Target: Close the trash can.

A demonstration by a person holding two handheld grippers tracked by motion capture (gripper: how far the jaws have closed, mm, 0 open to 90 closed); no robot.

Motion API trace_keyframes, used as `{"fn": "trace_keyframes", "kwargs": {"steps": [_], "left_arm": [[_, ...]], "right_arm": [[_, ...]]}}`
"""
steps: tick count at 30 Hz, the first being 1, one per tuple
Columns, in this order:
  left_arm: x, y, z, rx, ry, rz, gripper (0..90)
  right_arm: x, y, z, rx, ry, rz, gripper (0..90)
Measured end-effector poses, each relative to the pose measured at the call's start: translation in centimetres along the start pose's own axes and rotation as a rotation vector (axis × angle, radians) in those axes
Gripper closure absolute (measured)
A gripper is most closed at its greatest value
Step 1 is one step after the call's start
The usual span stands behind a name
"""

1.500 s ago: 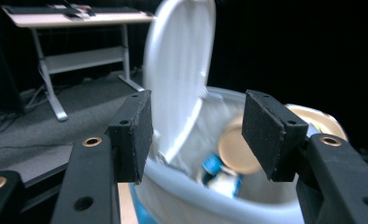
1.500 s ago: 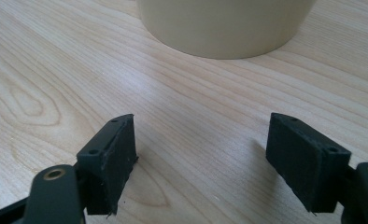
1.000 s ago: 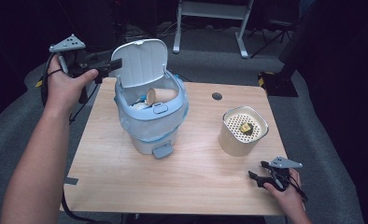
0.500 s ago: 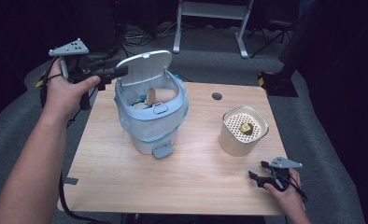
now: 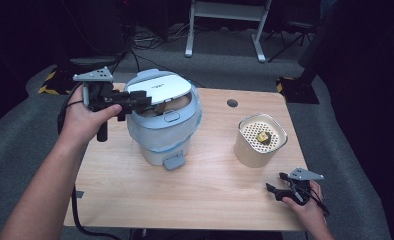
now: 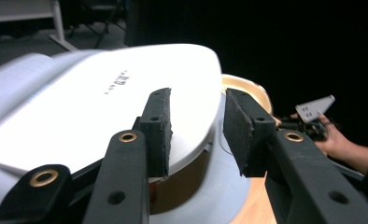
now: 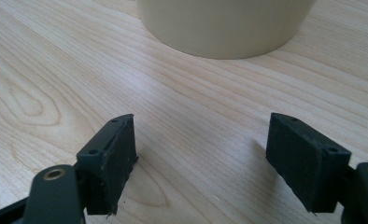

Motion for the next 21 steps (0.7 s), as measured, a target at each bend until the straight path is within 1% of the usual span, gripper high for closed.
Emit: {"fn": "trace_keyframes", "kwargs": {"steps": [4,7,9,11,13,14,18,20,21], "left_arm": [[-0.5,-0.9,-0.2,0.029,0.015,0.002,66.5],[-0.7,-1.7,-0.3,0.047,0.016,0.018,69.8],[-0.7,-2.3,-0.3,0.059,0.007,0.031,71.8],[-0.8,-2.8,-0.4,0.078,-0.013,0.040,76.1],[-0.8,-3.3,-0.4,0.094,-0.042,0.055,80.7],[-0.8,-3.5,-0.4,0.096,-0.053,0.061,82.4],[-0.9,-3.9,-0.2,0.113,-0.082,0.079,89.4],[-1.1,-4.2,0.0,0.117,-0.108,0.082,89.8],[-1.3,-4.4,0.0,0.118,-0.113,0.081,89.9]], "right_arm": [[0.0,0.0,0.0,0.000,0.001,0.000,24.5],[0.0,0.0,0.0,0.000,0.000,0.000,24.4],[0.0,0.0,0.0,0.000,0.000,0.000,24.5],[0.0,0.0,0.0,0.000,0.000,0.000,24.5],[0.0,0.0,0.0,0.000,0.001,0.000,24.5],[0.0,0.0,0.0,0.000,0.000,0.000,24.4],[0.0,0.0,0.0,0.000,0.000,0.000,24.5],[0.0,0.0,0.0,0.000,0.001,0.000,24.5],[0.0,0.0,0.0,0.000,0.001,0.000,24.5]]}}
Point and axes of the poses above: each handheld gripper's, and its own axes: y roughly backward along the jaws, z roughly out of its top, x roughly to its left, the point moved 2 cm from there along -y, roughly forward along the jaws, and after that the axes turned 10 degrees about -y, right-handed, at the moved point
